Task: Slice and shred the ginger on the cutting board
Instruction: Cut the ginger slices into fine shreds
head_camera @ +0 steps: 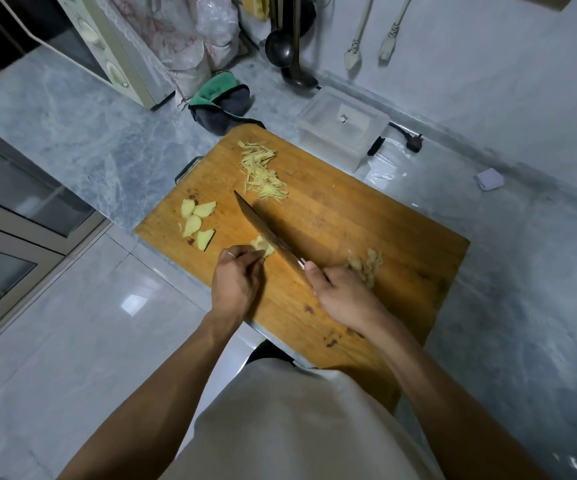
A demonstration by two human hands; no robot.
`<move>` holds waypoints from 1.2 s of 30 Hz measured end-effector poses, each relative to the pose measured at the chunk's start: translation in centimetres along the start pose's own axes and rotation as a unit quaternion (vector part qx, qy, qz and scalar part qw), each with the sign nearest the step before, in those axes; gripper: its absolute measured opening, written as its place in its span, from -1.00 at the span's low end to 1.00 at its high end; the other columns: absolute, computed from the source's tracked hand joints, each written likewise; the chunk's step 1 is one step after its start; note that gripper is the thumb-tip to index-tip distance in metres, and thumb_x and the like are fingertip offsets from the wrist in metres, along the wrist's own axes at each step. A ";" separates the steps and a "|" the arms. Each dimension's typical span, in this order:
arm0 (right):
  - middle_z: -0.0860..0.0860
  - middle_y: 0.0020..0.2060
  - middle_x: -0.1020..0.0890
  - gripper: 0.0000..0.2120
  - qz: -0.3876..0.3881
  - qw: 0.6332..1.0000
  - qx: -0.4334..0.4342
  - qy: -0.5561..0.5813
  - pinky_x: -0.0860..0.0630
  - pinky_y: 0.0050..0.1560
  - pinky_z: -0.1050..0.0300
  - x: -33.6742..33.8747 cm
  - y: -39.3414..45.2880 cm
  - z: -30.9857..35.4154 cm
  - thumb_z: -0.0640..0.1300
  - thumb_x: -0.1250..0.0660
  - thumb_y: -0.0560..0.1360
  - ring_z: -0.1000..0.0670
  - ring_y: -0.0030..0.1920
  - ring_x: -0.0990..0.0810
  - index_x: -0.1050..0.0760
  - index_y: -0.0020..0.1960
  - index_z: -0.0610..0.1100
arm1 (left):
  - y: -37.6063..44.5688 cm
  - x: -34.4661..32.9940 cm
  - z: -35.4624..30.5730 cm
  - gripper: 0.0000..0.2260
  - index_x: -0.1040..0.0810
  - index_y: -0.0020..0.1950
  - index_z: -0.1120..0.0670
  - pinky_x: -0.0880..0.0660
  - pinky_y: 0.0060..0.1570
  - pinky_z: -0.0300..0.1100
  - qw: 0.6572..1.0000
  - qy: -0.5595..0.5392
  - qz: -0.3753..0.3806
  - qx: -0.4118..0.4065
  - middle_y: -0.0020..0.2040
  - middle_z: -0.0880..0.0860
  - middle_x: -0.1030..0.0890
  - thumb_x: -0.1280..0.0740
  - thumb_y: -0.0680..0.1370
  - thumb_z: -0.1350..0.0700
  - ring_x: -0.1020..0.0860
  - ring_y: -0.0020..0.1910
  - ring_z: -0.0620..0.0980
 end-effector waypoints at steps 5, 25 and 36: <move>0.04 -0.51 -0.38 -0.42 -0.009 1.000 -0.008 0.001 -0.31 -0.39 0.14 -0.7 -0.3 0.1 0.25 -0.05 0.67 0.07 -0.52 -0.38 -0.33 -0.37 -0.10 | 0.0 0.2 -0.3 -0.78 -0.65 0.22 0.10 -0.40 0.09 -0.24 0.997 0.045 0.028 -0.049 0.23 0.09 -0.56 -0.32 0.61 0.15 -0.48 0.20 0.09; -0.05 -0.42 -0.48 -0.40 -0.078 0.993 0.015 -0.085 -0.37 -0.34 0.06 -1.6 -0.6 3.4 0.25 -0.02 0.67 -0.08 -0.36 -0.51 -0.35 -0.38 -0.11 | 0.8 0.4 -1.4 -0.78 -0.64 0.17 0.19 -0.55 -0.24 -0.03 0.975 0.106 0.067 -0.185 0.20 0.15 -0.60 -0.31 0.56 0.27 -0.63 -0.04 0.22; -0.09 -0.33 -0.53 -0.44 -0.077 0.983 0.044 -0.161 -0.55 -0.23 -0.06 -2.3 -0.9 3.6 0.27 0.04 0.66 -0.16 -0.28 -0.57 -0.34 -0.31 -0.08 | 0.2 0.5 -1.8 -0.77 -0.65 0.10 0.12 -0.48 -0.42 -0.06 0.976 0.117 0.028 -0.180 0.13 0.16 -0.63 -0.32 0.51 0.31 -0.60 -0.15 0.25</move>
Point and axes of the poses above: each hand's wrist, its own y-axis towards the middle knuckle, its own x-axis out of the back of the hand, z = x × y, the point moved 8 cm from there along y, towards the middle knuckle
